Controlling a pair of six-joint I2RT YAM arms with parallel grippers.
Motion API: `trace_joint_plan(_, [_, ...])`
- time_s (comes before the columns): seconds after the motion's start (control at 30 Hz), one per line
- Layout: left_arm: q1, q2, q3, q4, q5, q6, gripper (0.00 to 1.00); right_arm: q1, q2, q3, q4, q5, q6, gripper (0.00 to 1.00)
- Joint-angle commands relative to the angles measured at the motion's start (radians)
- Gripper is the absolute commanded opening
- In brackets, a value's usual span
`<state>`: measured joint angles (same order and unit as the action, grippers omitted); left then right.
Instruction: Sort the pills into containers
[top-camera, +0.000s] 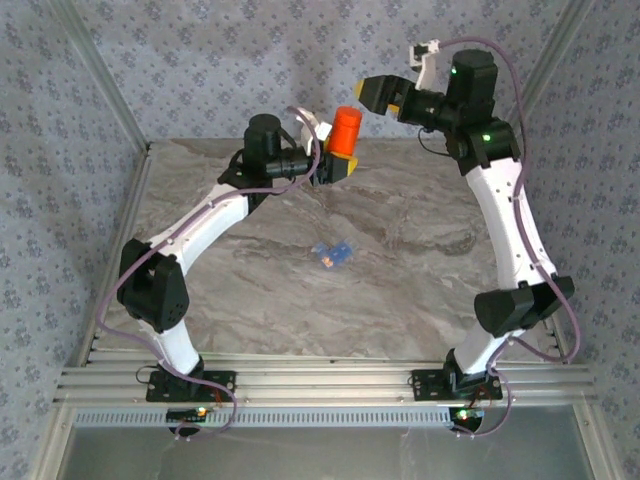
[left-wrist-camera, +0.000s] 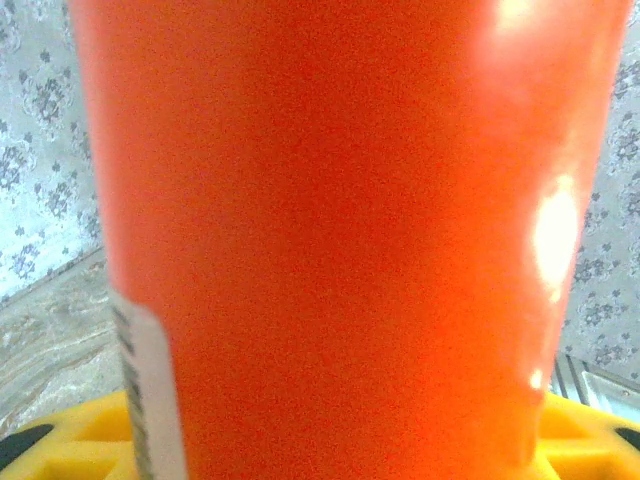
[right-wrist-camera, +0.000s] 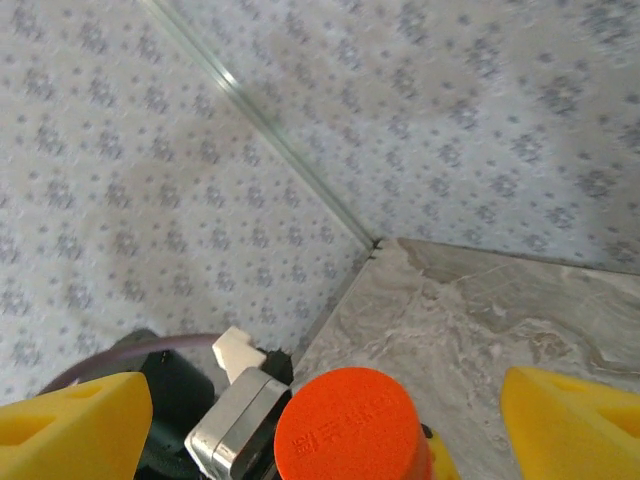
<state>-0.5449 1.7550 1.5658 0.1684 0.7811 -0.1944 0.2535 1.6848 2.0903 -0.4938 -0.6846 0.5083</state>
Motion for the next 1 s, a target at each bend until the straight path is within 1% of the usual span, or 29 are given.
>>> trace_joint_plan(0.0, [0.003,0.0,0.047,0.008,0.047,-0.011,0.0,0.023,0.059,0.078,-0.136,-0.096,-0.111,0.92])
trace_joint_plan(0.13, [0.002,0.001,0.053,-0.002,0.052,-0.01,0.0,0.046,0.078,0.101,-0.196,-0.078,-0.165,0.91])
trace_joint_plan(0.27, [0.001,0.0,0.054,-0.001,0.051,-0.01,0.0,0.057,0.078,0.095,-0.225,-0.073,-0.19,0.87])
trace_joint_plan(0.33, [0.001,0.0,0.054,-0.002,0.051,-0.01,0.0,0.059,0.074,0.085,-0.226,-0.072,-0.194,0.82])
trace_joint_plan(0.43, [-0.001,0.001,0.054,0.0,0.049,-0.011,0.0,0.059,0.068,0.069,-0.227,-0.072,-0.195,0.71])
trace_joint_plan(0.6, [-0.002,0.0,0.051,-0.001,0.046,-0.011,0.0,0.061,0.058,0.044,-0.215,-0.069,-0.185,0.51])
trace_joint_plan(0.7, [-0.001,0.0,0.05,0.002,0.041,-0.011,0.0,0.065,0.044,0.021,-0.2,-0.039,-0.156,0.44])
trace_joint_plan(0.73, [-0.002,-0.001,0.05,0.002,0.039,-0.011,0.0,0.069,0.038,0.013,-0.193,-0.02,-0.142,0.41])
trace_joint_plan(0.8, [-0.004,0.0,0.047,0.0,0.03,-0.008,0.0,0.088,0.016,-0.019,-0.183,0.077,-0.086,0.36])
trace_joint_plan(0.83, [-0.004,0.0,0.046,0.0,0.027,-0.007,0.0,0.103,-0.002,-0.043,-0.179,0.143,-0.059,0.35])
trace_joint_plan(0.9, [-0.003,-0.001,0.046,-0.004,0.021,-0.002,0.0,0.147,-0.066,-0.138,-0.115,0.264,0.002,0.35])
trace_joint_plan(0.97, [-0.003,0.0,0.046,-0.009,0.017,0.0,0.0,0.182,-0.116,-0.204,-0.034,0.336,0.037,0.35])
